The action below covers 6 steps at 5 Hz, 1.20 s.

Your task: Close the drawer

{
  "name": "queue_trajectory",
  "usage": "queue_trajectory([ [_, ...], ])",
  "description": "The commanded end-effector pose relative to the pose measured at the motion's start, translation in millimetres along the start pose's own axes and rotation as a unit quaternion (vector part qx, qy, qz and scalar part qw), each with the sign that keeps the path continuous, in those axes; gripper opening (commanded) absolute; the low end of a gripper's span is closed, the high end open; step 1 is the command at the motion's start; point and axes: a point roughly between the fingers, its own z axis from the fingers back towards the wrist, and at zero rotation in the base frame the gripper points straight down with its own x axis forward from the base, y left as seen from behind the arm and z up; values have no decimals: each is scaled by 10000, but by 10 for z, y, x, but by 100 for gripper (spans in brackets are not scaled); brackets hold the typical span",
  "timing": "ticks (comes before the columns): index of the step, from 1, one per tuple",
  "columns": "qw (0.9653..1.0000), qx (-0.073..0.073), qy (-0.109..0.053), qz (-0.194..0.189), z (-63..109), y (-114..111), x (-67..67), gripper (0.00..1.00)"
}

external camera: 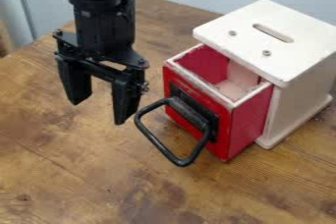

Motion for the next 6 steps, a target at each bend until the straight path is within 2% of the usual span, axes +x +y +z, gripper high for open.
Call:
queue_trajectory([
  [1, 9969, 26, -783, -16, -96, -15, -7, 100],
  [2, 9917, 13, -1249, -318, -250, -172, 20, 100],
  [3, 9920, -26, -1135, -554, -383, -300, 149, 100],
  [4, 9915, -32, -1097, -696, -473, -395, 358, 100],
  [5, 9914, -34, -1075, -747, -516, -446, 543, 100],
  [6, 9922, -40, -961, -798, -564, -474, 693, 100],
])
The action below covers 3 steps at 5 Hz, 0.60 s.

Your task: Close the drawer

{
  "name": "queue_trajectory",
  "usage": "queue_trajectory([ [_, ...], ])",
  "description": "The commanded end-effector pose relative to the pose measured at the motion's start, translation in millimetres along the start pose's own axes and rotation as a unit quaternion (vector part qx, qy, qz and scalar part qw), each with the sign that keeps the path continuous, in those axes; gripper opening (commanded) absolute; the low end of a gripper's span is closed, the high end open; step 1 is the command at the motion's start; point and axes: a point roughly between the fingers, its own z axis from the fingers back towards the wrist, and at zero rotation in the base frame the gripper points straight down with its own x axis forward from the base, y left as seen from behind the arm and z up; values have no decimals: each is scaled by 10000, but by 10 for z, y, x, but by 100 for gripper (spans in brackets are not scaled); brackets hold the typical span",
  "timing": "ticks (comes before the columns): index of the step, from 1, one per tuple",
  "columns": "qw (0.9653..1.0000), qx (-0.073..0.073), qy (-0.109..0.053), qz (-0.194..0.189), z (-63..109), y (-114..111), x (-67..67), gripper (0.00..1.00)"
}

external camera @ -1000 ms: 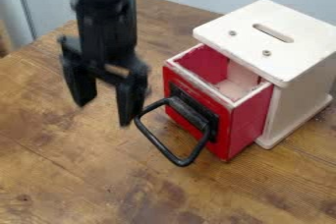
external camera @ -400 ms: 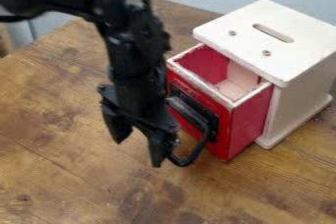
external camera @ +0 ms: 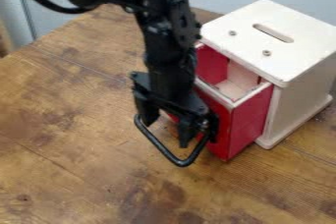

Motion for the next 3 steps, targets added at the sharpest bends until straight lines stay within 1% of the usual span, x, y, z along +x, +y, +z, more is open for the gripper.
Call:
queue_trajectory([
  [1, 9994, -6, -337, -101, 104, -96, 197, 100],
  [2, 9993, -5, -337, -138, 67, -105, 283, 100],
  [3, 9996, -25, -239, -174, 23, -109, 375, 100],
])
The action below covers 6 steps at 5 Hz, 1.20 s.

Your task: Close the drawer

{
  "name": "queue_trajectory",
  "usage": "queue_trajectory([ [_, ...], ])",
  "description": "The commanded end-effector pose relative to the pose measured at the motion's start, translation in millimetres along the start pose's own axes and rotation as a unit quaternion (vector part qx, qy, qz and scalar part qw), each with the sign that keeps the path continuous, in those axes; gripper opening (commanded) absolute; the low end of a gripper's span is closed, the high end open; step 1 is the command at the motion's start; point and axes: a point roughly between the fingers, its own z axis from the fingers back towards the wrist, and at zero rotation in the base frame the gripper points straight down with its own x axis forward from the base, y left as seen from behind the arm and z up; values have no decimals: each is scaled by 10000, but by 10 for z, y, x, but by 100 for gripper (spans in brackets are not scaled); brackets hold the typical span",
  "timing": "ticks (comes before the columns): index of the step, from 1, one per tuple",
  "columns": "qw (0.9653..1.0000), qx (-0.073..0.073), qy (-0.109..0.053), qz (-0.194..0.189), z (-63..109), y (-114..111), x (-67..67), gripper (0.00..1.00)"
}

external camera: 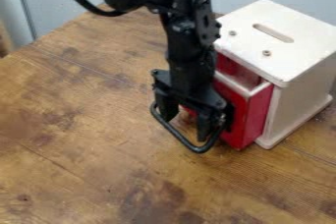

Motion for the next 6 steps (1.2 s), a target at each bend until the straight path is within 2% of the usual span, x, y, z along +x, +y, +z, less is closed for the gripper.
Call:
queue_trajectory([
  [1, 10000, -26, -25, -79, -2, -52, 120, 100],
  [3, 9999, 12, 93, -54, -45, -4, 236, 100],
  [4, 10000, 39, 83, -24, -37, 23, 301, 100],
  [5, 10000, 58, 38, 50, -34, 63, 363, 100],
  [6, 9998, 82, -172, 99, -9, 88, 400, 100],
])
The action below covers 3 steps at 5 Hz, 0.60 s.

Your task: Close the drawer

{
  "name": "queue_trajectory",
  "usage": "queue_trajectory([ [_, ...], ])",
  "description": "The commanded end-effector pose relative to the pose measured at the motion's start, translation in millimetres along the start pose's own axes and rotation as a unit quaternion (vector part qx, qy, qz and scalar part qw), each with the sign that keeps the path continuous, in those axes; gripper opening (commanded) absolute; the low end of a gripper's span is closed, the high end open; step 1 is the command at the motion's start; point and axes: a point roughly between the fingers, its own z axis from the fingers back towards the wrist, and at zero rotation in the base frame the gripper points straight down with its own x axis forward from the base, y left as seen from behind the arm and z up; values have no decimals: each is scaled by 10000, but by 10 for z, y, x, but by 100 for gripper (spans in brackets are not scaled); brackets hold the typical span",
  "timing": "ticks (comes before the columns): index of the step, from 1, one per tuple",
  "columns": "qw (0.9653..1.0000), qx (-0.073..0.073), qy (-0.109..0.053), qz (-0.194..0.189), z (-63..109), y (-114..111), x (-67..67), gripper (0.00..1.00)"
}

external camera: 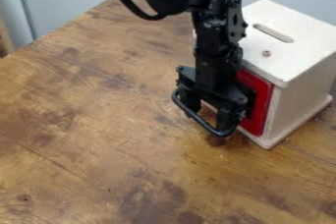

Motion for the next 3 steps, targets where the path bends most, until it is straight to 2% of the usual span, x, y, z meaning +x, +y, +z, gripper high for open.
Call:
queue_trajectory([
  [1, 9978, 69, -568, 324, 163, 134, 150, 100],
  [3, 9964, 46, -735, 421, 207, 181, 211, 100],
])
